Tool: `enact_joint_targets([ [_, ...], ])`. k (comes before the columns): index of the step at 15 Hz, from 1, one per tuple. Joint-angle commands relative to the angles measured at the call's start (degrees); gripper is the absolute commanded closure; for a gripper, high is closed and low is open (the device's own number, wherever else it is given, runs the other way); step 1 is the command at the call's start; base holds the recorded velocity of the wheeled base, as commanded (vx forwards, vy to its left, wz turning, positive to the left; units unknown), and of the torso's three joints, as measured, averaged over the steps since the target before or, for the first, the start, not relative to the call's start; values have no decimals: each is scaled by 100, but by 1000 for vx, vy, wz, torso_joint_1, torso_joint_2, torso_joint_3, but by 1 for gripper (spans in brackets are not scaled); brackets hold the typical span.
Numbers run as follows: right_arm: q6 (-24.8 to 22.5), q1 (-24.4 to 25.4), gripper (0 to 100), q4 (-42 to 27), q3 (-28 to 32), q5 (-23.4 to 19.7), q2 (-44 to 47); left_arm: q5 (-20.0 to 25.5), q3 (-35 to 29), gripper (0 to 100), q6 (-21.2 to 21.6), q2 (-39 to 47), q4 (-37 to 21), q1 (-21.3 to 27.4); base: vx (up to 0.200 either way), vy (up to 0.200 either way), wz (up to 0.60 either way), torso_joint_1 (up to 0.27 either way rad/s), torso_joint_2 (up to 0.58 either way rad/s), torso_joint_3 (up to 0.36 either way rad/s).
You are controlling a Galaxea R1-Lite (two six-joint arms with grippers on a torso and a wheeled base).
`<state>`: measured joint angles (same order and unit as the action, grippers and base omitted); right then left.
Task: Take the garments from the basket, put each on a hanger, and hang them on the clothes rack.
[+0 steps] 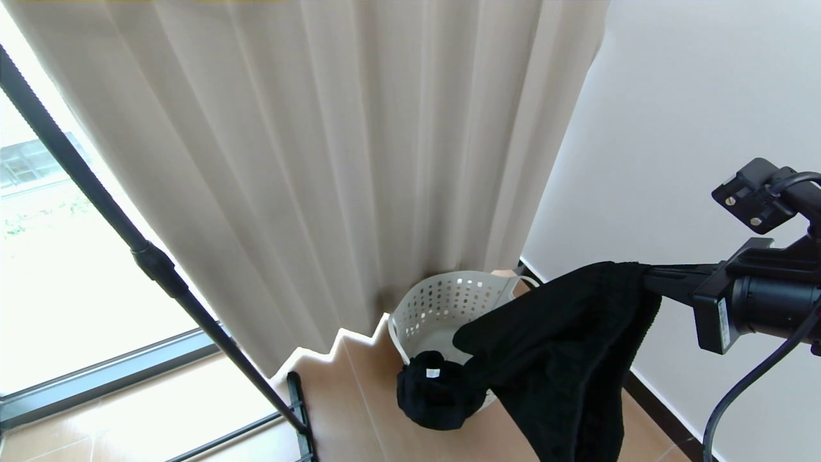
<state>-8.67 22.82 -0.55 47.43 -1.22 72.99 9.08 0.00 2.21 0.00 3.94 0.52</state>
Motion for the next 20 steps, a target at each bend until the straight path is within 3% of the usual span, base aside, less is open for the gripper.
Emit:
enact_joint_targets([
  [1, -12, 3, 100, 2, 3, -1, 5, 6, 0, 0, -1, 0, 2, 0, 0, 0, 0, 2, -7, 193],
  [5, -12, 3, 100, 2, 12, 16, 14, 6, 0, 0, -1, 0, 2, 0, 0, 0, 0, 18, -56, 167],
  [9, -12, 3, 100, 2, 12, 16, 23, -3, 0, 0, -1, 0, 2, 0, 0, 0, 0, 134, -414, -69],
  [20, -12, 3, 100, 2, 3, 16, -4, -3, 0, 0, -1, 0, 2, 0, 0, 0, 0, 202, -528, -231],
])
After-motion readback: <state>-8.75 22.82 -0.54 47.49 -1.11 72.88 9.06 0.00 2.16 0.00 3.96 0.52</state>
